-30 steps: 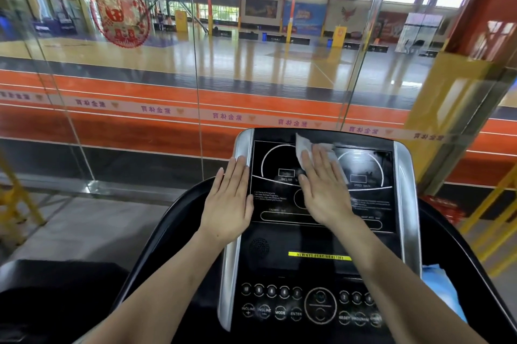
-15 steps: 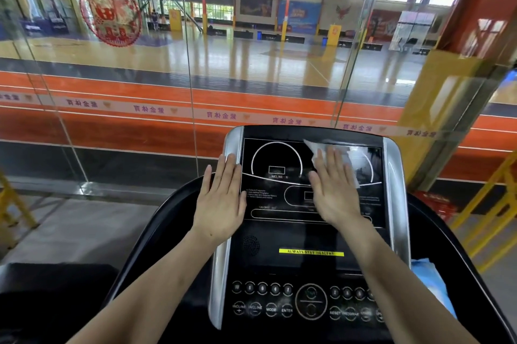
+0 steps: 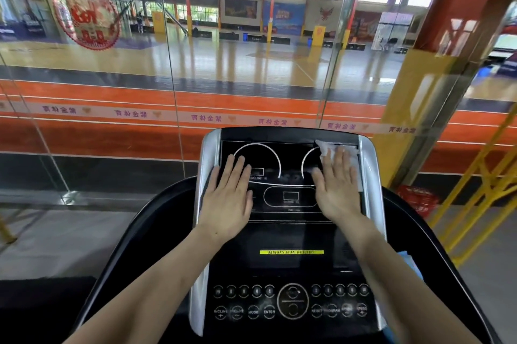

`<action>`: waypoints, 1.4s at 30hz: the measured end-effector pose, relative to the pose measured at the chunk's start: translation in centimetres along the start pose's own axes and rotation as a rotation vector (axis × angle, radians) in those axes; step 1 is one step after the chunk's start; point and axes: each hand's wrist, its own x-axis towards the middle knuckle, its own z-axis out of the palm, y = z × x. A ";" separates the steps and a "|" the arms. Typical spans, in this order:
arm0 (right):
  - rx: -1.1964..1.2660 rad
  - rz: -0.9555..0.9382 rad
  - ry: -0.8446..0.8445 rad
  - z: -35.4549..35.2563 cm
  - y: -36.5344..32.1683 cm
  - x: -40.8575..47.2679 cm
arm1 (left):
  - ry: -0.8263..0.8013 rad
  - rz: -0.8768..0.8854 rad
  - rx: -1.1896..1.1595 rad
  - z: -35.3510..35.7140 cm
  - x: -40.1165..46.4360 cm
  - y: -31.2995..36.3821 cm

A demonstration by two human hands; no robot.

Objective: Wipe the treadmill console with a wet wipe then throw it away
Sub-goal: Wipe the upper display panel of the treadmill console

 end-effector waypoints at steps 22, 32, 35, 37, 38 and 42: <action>0.009 -0.056 -0.009 -1.0 2.6 1.2 | -0.040 0.072 -0.070 -0.4 2.2 5.1; -0.067 -0.223 -0.058 -1.2 1.7 1.0 | -0.039 0.070 -0.076 0.1 2.2 5.6; -0.097 -0.178 -0.024 -1.3 4.2 0.8 | -0.039 0.083 -0.073 0.3 1.8 5.9; -0.117 -0.191 0.002 -0.2 4.3 -1.2 | -0.043 0.090 -0.068 0.5 1.3 5.8; -0.109 -0.196 -0.001 0.5 4.2 -2.5 | -0.044 0.090 -0.067 0.6 1.1 5.6; -0.042 -0.143 -0.032 1.7 4.3 -5.7 | -0.039 0.077 -0.068 0.7 0.2 5.1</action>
